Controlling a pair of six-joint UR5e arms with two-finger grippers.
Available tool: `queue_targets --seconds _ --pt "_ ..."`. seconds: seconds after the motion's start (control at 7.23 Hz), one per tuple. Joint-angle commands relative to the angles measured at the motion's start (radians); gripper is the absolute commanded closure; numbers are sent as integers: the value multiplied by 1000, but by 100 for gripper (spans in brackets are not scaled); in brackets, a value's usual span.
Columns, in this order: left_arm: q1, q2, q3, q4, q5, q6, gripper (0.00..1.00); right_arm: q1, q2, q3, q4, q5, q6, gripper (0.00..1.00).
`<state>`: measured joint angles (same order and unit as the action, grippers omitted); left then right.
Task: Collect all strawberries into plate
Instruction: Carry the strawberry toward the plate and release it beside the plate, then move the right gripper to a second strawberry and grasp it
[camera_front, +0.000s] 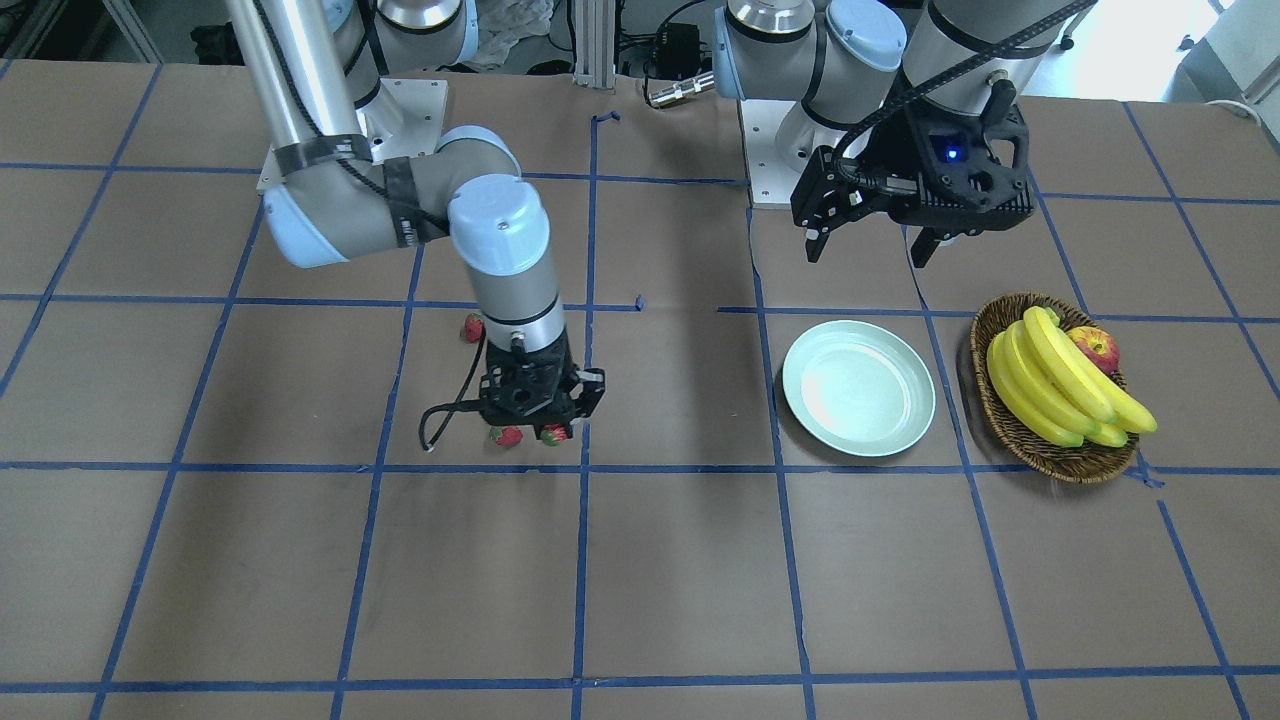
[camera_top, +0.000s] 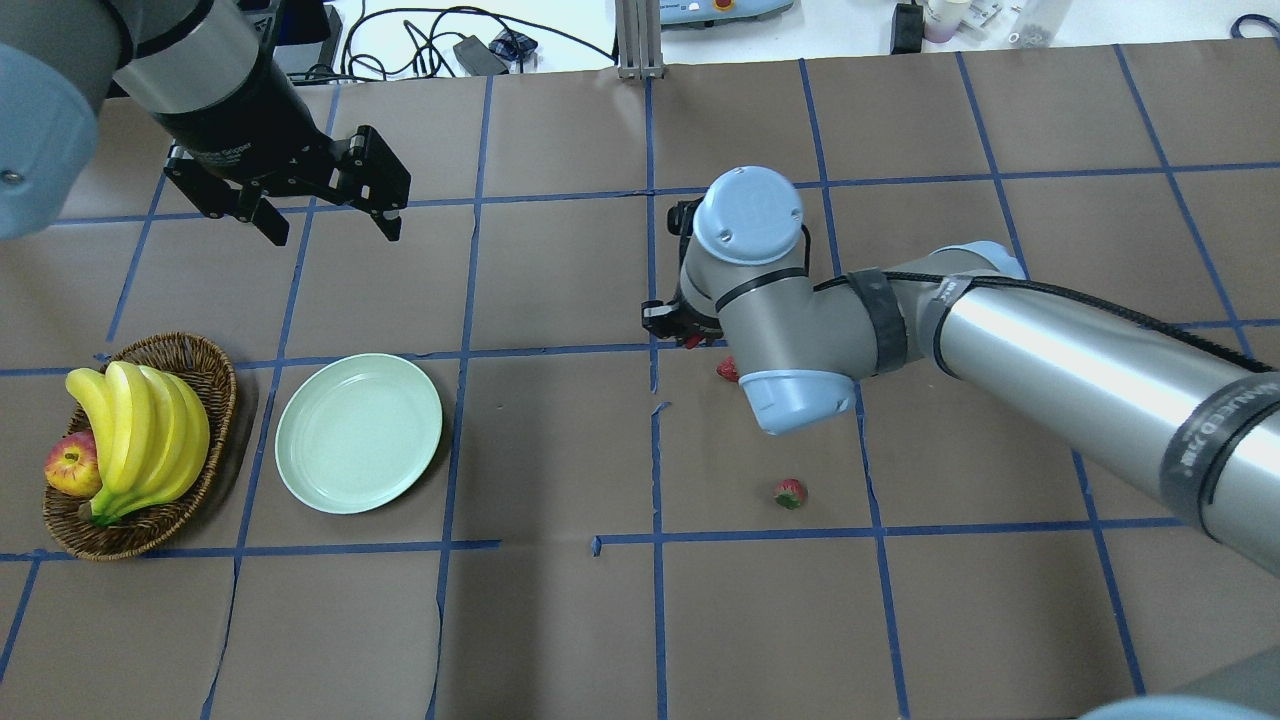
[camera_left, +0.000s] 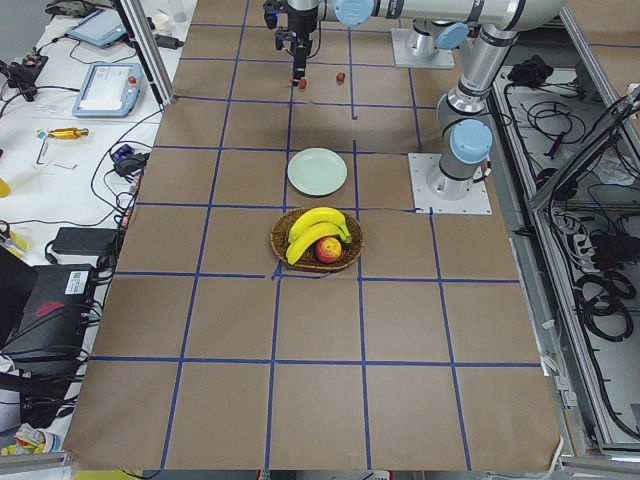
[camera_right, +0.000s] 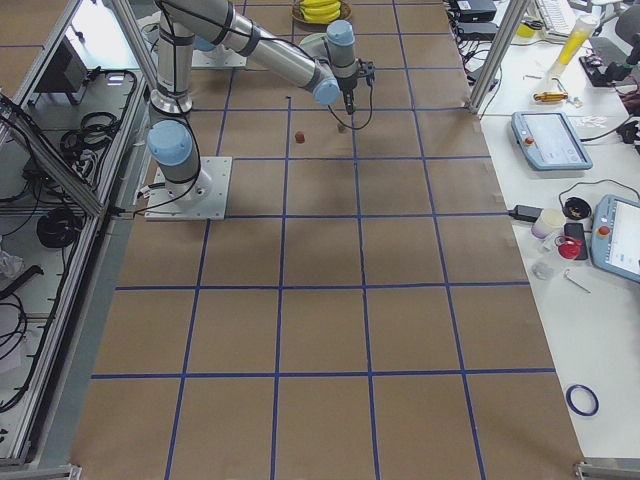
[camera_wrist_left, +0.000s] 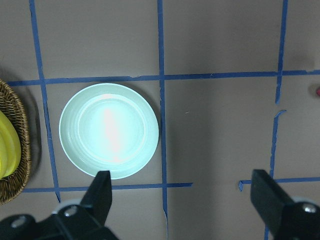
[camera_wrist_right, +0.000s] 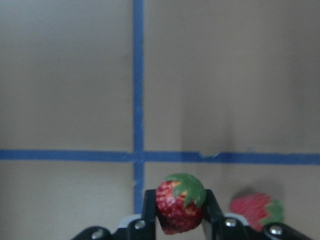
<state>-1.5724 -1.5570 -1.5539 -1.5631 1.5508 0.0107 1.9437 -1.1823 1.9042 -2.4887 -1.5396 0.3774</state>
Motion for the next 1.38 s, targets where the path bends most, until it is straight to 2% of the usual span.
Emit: queue_targets --seconds 0.0,0.14,0.28,0.55,0.83,0.97,1.24 --pt "0 3 0 0 0 0 0 128 27 10 16 -7 116 96" --pt "0 2 -2 0 0 0 0 132 39 18 17 2 120 63" --pt "0 3 -2 0 0 0 0 130 33 16 20 1 118 1" --pt "0 5 -2 0 2 2 0 114 18 3 48 -14 103 0" --pt "0 5 -2 0 3 2 0 -33 -9 -30 159 -14 -64 0" --pt "0 2 -2 0 2 0 0 -82 -7 -24 168 -16 -116 0" --pt "0 0 -3 0 -2 0 0 -85 12 7 168 -77 -147 2"
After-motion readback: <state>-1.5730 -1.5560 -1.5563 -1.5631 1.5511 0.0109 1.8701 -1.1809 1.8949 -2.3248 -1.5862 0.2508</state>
